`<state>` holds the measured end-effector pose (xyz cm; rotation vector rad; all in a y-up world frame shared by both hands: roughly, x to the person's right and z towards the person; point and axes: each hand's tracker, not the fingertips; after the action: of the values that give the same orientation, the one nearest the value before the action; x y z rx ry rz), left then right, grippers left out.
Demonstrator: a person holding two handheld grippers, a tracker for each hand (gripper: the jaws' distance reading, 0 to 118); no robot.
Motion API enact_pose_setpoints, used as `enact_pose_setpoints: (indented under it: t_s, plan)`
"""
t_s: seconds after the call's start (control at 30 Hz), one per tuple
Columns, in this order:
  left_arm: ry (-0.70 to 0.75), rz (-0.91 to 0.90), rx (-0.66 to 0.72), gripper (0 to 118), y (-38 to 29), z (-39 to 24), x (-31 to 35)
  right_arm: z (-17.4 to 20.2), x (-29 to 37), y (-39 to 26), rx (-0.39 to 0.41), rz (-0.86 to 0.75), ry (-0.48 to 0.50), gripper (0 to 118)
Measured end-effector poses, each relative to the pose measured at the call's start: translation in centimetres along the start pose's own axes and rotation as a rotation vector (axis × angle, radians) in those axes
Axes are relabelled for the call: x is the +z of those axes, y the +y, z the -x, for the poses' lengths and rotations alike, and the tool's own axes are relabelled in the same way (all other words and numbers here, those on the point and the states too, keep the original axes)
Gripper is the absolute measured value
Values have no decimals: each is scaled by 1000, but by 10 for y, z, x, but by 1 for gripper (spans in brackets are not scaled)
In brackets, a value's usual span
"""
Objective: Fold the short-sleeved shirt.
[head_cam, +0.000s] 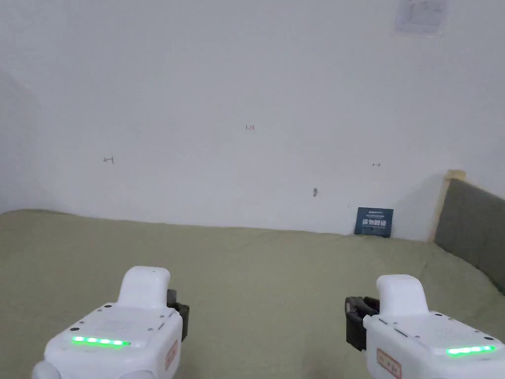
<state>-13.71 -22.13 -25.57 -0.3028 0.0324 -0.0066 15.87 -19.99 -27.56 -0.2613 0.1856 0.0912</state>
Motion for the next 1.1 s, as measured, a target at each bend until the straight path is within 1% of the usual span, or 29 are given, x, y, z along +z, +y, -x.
enact_pose_setpoints:
  t_s: [0.03, 0.13, 0.17, 0.2, 0.23, 0.27, 0.3, 0.33, 0.37, 0.4, 0.5, 0.53, 0.63, 0.77, 0.93, 1.1]
  plan:
    - [12, -27, 2, 0, -3, -10, 4, 2, 7, -1, 31, -40, -57, 0]
    - [-30, -55, 47, 0, -1, -26, 18, 5, 26, -6, 43, -165, -167, 0]
    - [-36, -70, 49, 0, -3, -29, 21, 7, 29, -9, 54, -201, -216, 1]
    - [-48, -94, 38, 0, -5, -31, 27, 11, 33, -12, 91, -226, -295, 3]
    - [-60, -137, 7, 0, -7, -33, 32, 13, 36, -14, 110, -258, -352, 33]
    - [-34, -191, -7, 14, -3, -36, 42, 12, 37, -15, 95, -265, -358, 70]
    - [-15, -233, -25, 47, -2, -37, 48, 9, 40, -15, 53, -287, -313, 94]
    - [-8, -255, -38, 105, -1, -36, 51, 8, 45, -17, 23, -314, -290, 100]
    - [-6, -240, -33, 118, 2, -36, 51, 8, 48, -16, 0, -324, -300, 100]
    - [0, -292, -24, 117, 6, -37, 71, 8, 49, -15, 1, -322, -303, 100]
    - [9, -278, -37, 118, 9, -36, 87, 10, 50, -10, 17, -294, -269, 100]
    - [8, -258, -41, 118, 20, -35, 62, 11, 50, -9, 23, -288, -263, 100]
    - [42, -211, -43, 118, 18, -35, 56, 16, 53, -7, 30, -287, -241, 100]
    - [28, -203, -16, 118, 11, -29, 56, 18, 55, -9, 25, -292, -219, 100]
    - [64, -223, -8, 118, 15, -20, 60, 15, 56, -7, -13, -277, -204, 100]
    - [98, -225, 23, 118, 20, -12, 56, 8, 47, -6, -56, -224, -200, 100]
